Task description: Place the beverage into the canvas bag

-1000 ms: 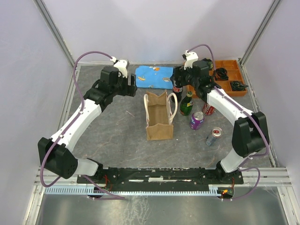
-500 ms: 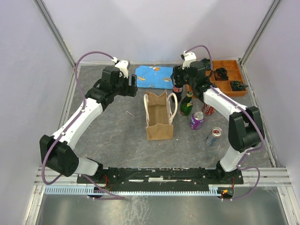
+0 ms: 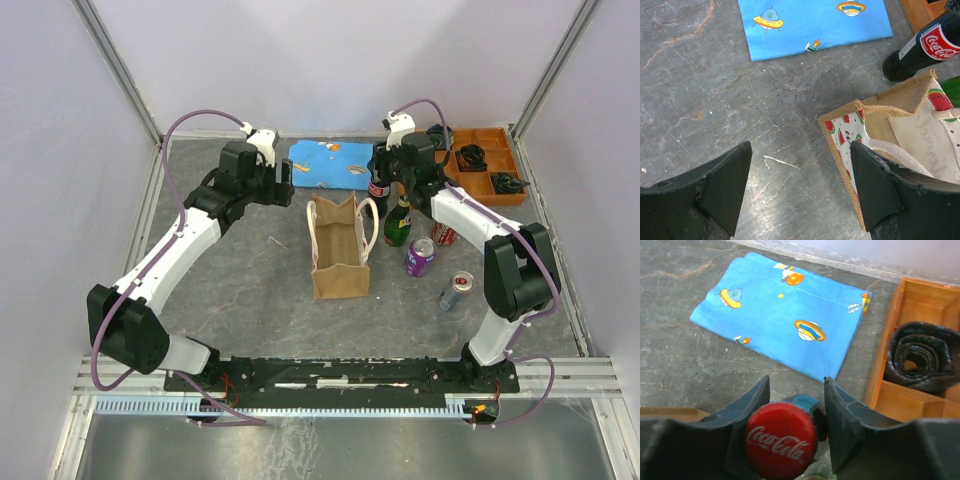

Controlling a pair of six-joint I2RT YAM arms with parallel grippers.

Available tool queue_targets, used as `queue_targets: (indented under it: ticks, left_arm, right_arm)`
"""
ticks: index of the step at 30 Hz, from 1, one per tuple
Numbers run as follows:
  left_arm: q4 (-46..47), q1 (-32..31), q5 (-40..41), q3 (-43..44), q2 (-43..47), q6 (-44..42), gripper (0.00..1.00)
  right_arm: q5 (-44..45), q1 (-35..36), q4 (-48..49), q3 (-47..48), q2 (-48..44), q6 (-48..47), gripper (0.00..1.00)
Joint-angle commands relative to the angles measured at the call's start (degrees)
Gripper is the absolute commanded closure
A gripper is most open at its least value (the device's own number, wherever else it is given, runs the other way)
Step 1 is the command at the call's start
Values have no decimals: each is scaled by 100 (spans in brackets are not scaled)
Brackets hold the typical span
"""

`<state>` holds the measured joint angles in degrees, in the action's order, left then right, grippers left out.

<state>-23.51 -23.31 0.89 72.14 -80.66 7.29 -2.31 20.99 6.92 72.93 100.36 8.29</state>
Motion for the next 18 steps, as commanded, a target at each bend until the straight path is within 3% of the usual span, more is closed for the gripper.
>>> queue_targets:
  ticks: [1,5,18]
  left_arm:
    - [289,24,-125,154,-24,181,14]
    - [318,26,-155,126,-26,202,14]
    - [407,18,-216,66,-36,280,14]
  right_arm:
    - [124,28,331,167,-28,-88,65]
    - [200,38,325,158,-93,-116,100]
    - [256,44,-55,870,-364,-268,100]
